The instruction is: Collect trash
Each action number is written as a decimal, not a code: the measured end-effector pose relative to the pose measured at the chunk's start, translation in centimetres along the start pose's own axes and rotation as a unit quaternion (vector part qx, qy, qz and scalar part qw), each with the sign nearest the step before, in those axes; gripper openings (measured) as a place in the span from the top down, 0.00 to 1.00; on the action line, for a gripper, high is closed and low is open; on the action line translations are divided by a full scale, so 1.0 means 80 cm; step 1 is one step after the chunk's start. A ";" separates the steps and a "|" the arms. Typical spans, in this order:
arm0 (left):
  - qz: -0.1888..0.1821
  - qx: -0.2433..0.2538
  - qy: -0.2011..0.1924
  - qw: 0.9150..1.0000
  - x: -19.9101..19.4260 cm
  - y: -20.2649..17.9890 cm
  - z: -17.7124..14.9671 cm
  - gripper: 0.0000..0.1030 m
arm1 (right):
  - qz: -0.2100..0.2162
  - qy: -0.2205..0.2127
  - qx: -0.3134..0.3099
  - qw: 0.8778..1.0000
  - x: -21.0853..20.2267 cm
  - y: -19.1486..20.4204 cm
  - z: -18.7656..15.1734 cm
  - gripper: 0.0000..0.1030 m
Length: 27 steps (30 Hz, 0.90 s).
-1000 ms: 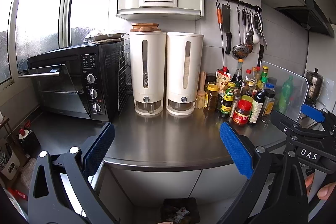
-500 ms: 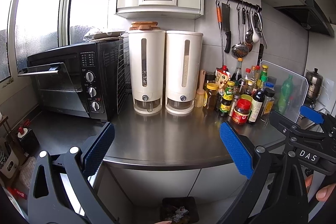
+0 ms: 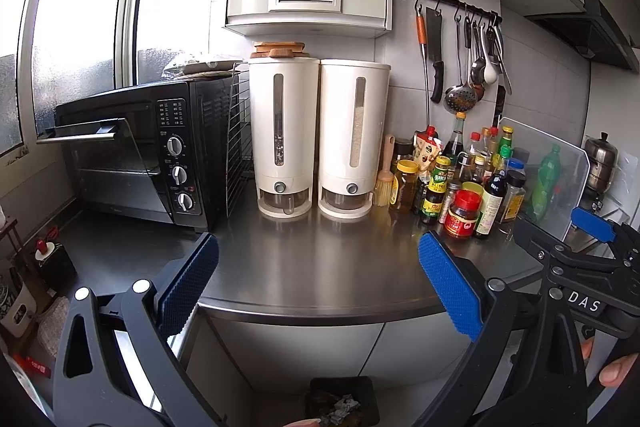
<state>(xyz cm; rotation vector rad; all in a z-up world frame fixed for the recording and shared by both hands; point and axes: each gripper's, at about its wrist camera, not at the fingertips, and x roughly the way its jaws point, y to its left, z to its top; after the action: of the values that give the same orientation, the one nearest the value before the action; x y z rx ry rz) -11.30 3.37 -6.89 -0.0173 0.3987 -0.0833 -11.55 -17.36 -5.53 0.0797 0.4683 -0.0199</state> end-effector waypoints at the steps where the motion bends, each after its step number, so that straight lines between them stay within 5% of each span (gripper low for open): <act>1: 0.002 -0.001 0.000 1.000 0.000 0.000 0.000 0.08 | 0.000 0.000 0.000 1.000 0.000 0.000 0.000 0.03; 27: 0.007 0.010 -0.009 1.000 -0.009 -0.009 -0.001 0.08 | 0.005 -0.002 -0.002 1.000 -0.006 0.005 0.000 0.03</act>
<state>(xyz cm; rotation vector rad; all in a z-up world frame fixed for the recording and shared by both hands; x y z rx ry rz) -12.01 2.73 -6.67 0.0037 0.3804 -0.0726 -11.95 -16.98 -5.26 0.0774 0.4642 -0.0092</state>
